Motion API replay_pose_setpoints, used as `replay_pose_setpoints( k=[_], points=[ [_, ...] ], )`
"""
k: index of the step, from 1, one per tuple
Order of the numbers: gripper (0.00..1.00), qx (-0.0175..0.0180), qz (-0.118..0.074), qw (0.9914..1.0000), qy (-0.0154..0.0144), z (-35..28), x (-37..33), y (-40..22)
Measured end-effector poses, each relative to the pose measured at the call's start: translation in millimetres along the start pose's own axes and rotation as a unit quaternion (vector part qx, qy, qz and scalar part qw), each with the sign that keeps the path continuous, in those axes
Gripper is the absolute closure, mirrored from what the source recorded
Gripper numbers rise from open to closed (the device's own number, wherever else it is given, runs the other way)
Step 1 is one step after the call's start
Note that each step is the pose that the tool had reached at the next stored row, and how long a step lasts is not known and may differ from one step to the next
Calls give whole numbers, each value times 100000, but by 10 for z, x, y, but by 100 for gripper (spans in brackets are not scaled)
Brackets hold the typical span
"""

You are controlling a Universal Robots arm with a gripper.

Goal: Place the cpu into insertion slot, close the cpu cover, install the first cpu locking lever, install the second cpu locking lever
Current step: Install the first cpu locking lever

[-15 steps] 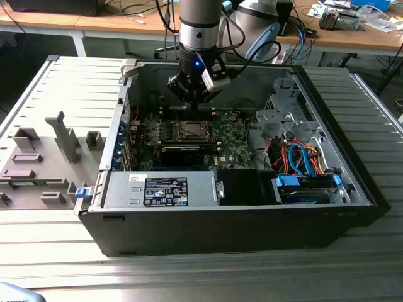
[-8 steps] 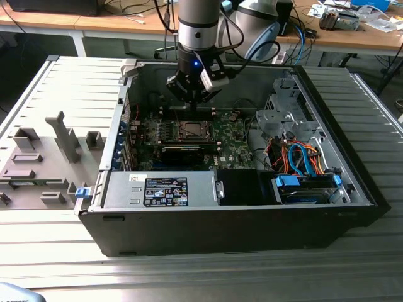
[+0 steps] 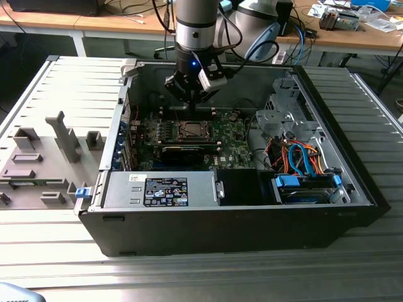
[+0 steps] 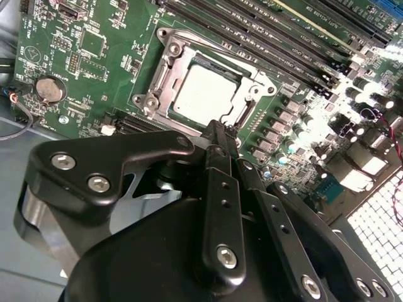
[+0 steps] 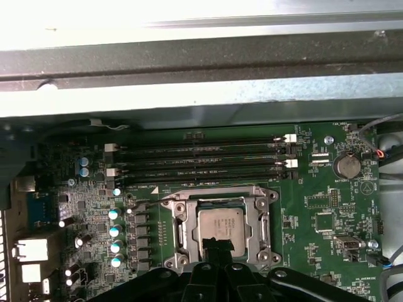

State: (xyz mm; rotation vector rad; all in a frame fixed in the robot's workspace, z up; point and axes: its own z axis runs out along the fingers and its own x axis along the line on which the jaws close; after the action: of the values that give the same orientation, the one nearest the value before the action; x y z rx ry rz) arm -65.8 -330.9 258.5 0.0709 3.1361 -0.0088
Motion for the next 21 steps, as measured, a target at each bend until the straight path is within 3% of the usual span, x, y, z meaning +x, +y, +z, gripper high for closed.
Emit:
replay_pose_setpoints(
  k=[21],
  points=[
    [89,5,-2,100000,1,-1,152,-5]
  ],
)
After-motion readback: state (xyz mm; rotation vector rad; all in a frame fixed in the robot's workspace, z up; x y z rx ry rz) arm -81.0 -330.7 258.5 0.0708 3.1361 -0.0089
